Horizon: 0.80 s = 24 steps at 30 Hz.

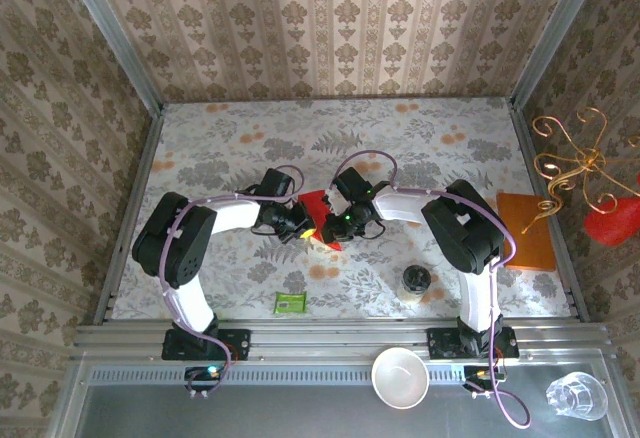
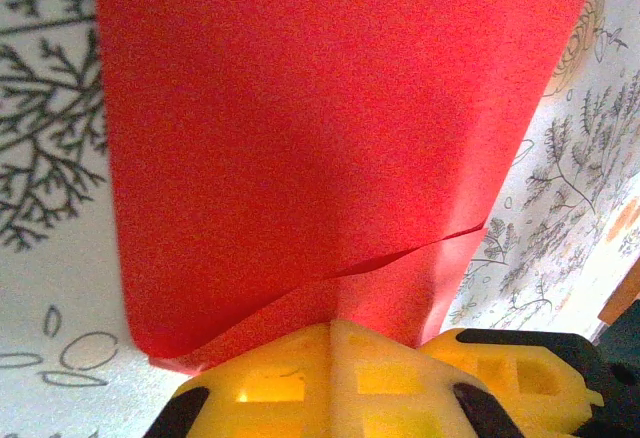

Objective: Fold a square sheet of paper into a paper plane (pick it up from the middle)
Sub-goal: Third fold the triangle at the center of the table.

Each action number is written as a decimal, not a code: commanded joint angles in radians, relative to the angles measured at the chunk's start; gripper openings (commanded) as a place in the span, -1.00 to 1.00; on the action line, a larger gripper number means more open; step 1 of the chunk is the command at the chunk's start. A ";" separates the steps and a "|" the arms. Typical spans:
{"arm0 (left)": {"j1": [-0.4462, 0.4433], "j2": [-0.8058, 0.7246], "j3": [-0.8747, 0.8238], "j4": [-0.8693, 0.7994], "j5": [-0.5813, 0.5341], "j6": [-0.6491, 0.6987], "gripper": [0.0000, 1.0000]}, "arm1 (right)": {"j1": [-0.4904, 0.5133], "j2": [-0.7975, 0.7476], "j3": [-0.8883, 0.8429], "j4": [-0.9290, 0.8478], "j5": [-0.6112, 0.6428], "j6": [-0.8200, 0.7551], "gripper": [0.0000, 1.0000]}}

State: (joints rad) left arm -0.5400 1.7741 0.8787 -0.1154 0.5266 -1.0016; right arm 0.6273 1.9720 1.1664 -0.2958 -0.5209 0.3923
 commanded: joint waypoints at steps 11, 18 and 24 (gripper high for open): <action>0.046 0.060 -0.065 -0.047 -0.052 0.024 -0.94 | -0.026 -0.034 -0.045 -0.146 -0.011 -0.120 -0.76; 0.051 0.072 -0.059 -0.052 -0.049 0.030 -0.94 | -0.038 -0.076 -0.093 -0.200 -0.014 -0.169 -0.77; 0.051 0.076 -0.052 -0.058 -0.044 0.035 -0.94 | -0.052 -0.103 -0.134 -0.209 0.009 -0.145 -0.76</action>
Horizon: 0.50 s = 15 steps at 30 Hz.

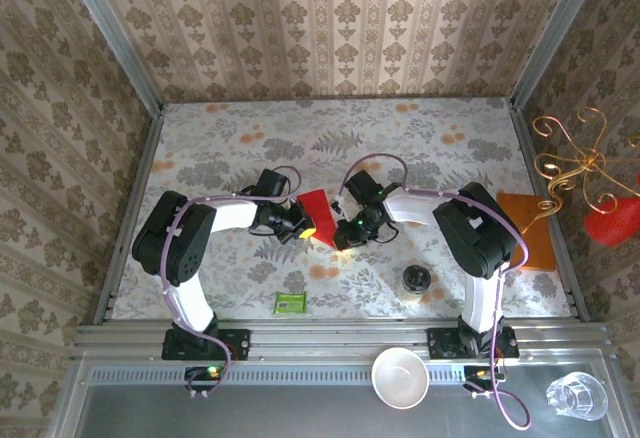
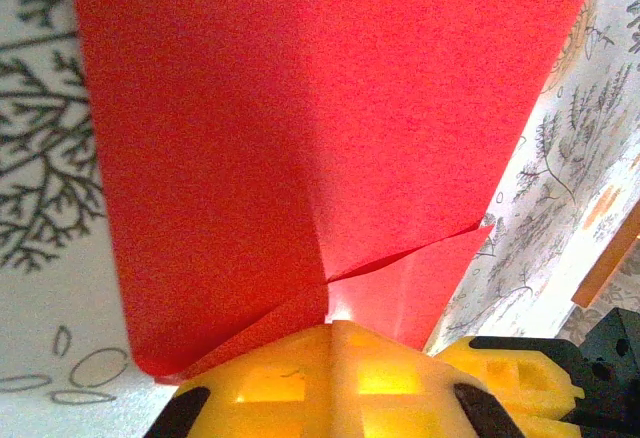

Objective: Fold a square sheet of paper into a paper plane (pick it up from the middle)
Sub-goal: Third fold the triangle at the center of the table.

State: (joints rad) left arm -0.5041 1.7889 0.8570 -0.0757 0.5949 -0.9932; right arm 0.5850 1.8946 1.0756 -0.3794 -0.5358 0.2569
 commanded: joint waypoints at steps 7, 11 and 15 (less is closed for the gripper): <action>0.016 0.055 -0.015 -0.101 -0.105 0.034 -0.94 | -0.011 -0.137 -0.030 -0.071 0.014 0.029 -0.74; 0.016 0.061 -0.015 -0.096 -0.103 0.033 -0.94 | -0.002 -0.116 -0.005 0.047 -0.042 0.171 -0.68; 0.016 0.058 -0.010 -0.090 -0.101 0.029 -0.94 | 0.030 -0.037 0.034 0.069 0.002 0.217 -0.71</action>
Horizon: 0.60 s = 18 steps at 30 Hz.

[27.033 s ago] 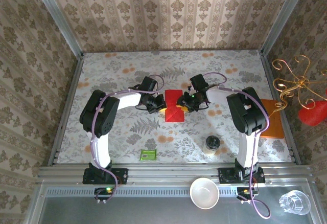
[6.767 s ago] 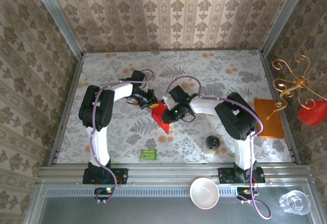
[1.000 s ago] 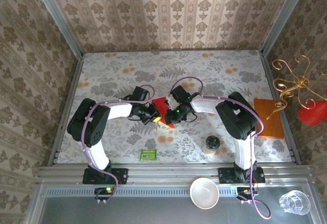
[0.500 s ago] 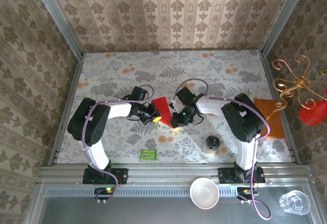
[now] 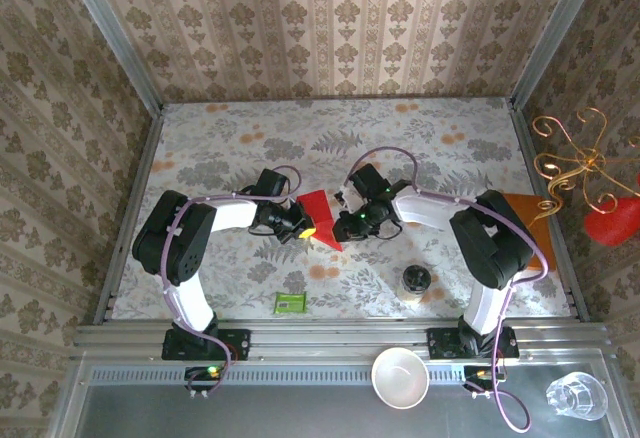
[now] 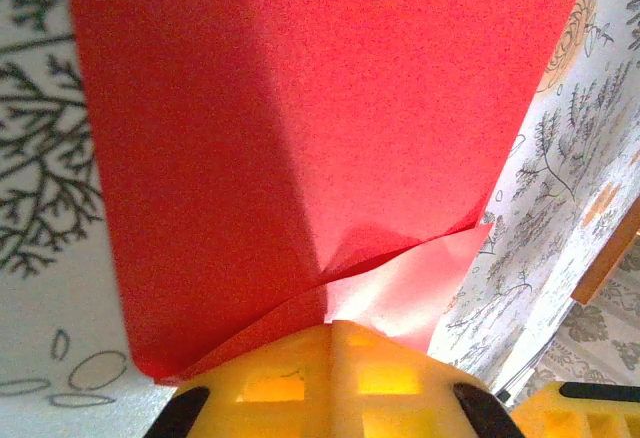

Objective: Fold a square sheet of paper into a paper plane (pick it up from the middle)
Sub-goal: Third fold the triangle at the center of the table.

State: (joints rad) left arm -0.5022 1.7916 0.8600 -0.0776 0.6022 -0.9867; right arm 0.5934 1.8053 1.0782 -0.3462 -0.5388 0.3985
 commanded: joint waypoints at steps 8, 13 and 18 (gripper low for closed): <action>0.013 0.032 0.015 -0.095 -0.097 0.039 -0.94 | 0.022 0.131 0.081 -0.025 0.081 0.044 -0.78; 0.005 -0.023 0.034 -0.054 -0.093 0.060 -0.94 | 0.022 0.165 0.086 -0.059 0.108 0.043 -0.83; -0.010 -0.053 0.038 -0.015 -0.087 0.095 -0.94 | 0.022 0.174 0.083 -0.082 0.124 0.054 -0.86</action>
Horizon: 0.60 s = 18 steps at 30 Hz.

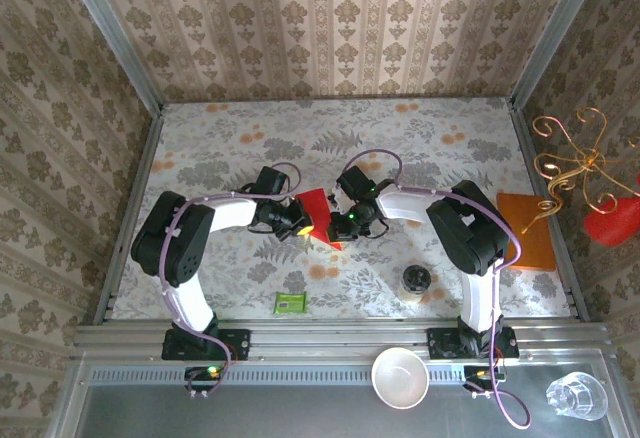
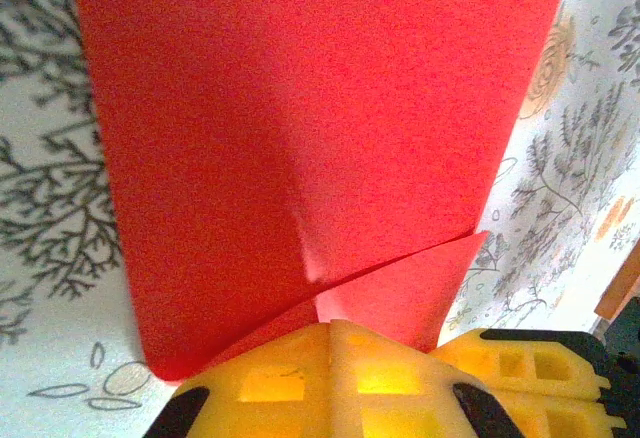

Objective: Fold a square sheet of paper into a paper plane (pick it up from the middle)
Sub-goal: Third fold the triangle at the center of the table.

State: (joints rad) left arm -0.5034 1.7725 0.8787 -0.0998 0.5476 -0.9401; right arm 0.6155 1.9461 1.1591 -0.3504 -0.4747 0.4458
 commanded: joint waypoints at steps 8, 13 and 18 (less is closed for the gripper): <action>-0.076 -0.016 -0.038 0.164 -0.030 -0.018 -0.94 | 0.000 0.051 -0.001 -0.090 0.064 0.033 -0.87; -0.100 0.016 -0.045 0.187 -0.035 -0.028 -0.95 | 0.000 0.057 -0.002 -0.096 0.068 0.041 -0.88; -0.101 0.016 -0.083 0.202 -0.058 -0.024 -0.95 | 0.000 0.057 -0.013 -0.098 0.072 0.054 -0.88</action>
State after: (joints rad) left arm -0.6018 1.7737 0.8215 0.0803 0.5152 -0.9527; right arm 0.6155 1.9507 1.1652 -0.3622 -0.4747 0.4793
